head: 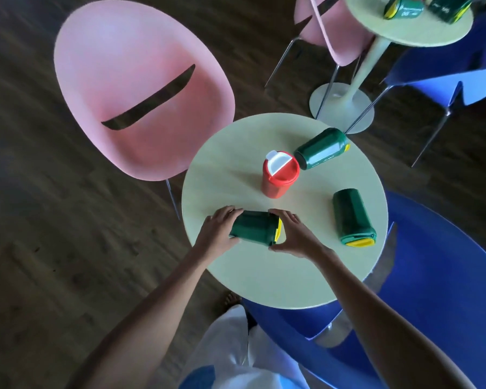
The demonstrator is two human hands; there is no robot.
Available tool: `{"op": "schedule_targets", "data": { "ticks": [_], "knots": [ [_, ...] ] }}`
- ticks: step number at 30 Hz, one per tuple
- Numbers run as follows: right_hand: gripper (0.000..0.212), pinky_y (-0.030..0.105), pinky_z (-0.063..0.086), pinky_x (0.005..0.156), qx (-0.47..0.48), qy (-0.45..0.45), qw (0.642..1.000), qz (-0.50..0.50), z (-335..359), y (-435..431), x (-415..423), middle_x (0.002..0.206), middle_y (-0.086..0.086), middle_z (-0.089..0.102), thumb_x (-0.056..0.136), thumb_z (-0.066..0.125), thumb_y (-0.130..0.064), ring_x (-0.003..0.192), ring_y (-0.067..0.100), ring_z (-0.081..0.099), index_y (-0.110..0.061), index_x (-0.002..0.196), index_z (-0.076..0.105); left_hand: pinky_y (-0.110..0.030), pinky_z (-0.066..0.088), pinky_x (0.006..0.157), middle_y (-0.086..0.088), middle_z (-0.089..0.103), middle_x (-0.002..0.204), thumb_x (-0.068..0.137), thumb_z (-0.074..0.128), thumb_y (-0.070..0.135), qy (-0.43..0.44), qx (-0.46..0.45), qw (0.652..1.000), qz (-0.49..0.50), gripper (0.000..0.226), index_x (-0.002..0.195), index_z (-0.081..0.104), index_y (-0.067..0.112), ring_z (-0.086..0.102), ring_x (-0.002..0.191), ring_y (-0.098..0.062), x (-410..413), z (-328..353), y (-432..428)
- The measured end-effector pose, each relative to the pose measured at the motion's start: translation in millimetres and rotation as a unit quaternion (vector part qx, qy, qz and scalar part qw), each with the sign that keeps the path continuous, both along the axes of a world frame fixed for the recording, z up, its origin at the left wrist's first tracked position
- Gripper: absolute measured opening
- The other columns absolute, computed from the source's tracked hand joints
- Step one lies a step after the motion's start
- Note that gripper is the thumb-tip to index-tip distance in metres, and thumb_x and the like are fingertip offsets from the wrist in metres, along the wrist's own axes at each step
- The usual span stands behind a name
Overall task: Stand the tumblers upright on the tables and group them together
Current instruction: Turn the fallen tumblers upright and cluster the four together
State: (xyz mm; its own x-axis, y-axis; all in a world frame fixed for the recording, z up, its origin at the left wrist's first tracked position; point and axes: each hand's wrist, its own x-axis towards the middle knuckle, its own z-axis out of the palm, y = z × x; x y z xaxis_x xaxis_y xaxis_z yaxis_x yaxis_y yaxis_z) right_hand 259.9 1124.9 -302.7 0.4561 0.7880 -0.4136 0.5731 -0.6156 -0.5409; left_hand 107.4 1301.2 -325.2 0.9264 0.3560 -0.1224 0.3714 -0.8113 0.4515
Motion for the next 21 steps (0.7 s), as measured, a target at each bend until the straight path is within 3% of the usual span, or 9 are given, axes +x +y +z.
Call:
{"op": "schedule_targets", "data": {
  "ticks": [5,9,11,16,21],
  "knots": [
    [0.091,0.029,0.036,0.101,0.056,0.042,0.997,-0.03,14.2,2.1,3.6,0.139,-0.005,0.041,0.063,0.077,-0.028,0.128,0.014,0.036,-0.034,0.14,0.031,-0.038,0.04,0.104,-0.008,0.047,0.136,0.073,0.078,0.024,-0.047,-0.104,0.993,0.003,0.072,0.136,0.043,0.011,0.043,0.127,-0.024,-3.1,-5.0,7.8],
    [0.094,0.023,0.033,0.096,0.121,0.084,0.985,-0.09,38.9,4.1,8.1,0.138,-0.009,0.043,0.062,0.08,-0.02,0.122,0.009,0.04,-0.032,0.141,0.031,-0.012,0.034,0.098,-0.001,0.049,0.128,0.075,0.078,0.024,-0.088,-0.22,0.971,0.036,0.069,0.133,0.044,0.013,0.046,0.118,-0.012,-2.8,3.5,7.3],
    [0.095,0.022,0.033,0.096,0.161,0.104,0.974,-0.121,46.6,4.7,10.7,0.136,-0.007,0.046,0.061,0.083,-0.018,0.122,0.009,0.042,-0.03,0.141,0.031,-0.007,0.034,0.095,0.002,0.052,0.127,0.074,0.077,0.027,-0.105,-0.256,0.96,0.051,0.068,0.133,0.046,0.015,0.049,0.116,-0.007,1.3,8.8,5.7],
    [0.091,0.018,0.045,0.092,0.224,0.176,0.937,-0.204,53.7,1.5,11.3,0.132,0.001,0.048,0.062,0.087,-0.019,0.119,0.012,0.049,-0.02,0.136,0.034,-0.024,0.048,0.094,0.005,0.057,0.126,0.072,0.073,0.04,-0.136,-0.326,0.932,0.087,0.068,0.132,0.047,0.019,0.054,0.116,-0.008,11.0,15.9,-1.6],
    [0.085,0.027,0.055,0.078,0.249,0.22,0.906,-0.263,59.1,-0.1,2.4,0.117,0.006,0.058,0.056,0.084,-0.026,0.101,0.013,0.06,-0.007,0.127,0.043,-0.017,0.046,0.092,0.01,0.058,0.123,0.075,0.075,0.032,-0.135,-0.363,0.918,0.083,0.063,0.131,0.045,0.026,0.055,0.113,-0.004,11.8,20.5,-11.5]
  ]
}}
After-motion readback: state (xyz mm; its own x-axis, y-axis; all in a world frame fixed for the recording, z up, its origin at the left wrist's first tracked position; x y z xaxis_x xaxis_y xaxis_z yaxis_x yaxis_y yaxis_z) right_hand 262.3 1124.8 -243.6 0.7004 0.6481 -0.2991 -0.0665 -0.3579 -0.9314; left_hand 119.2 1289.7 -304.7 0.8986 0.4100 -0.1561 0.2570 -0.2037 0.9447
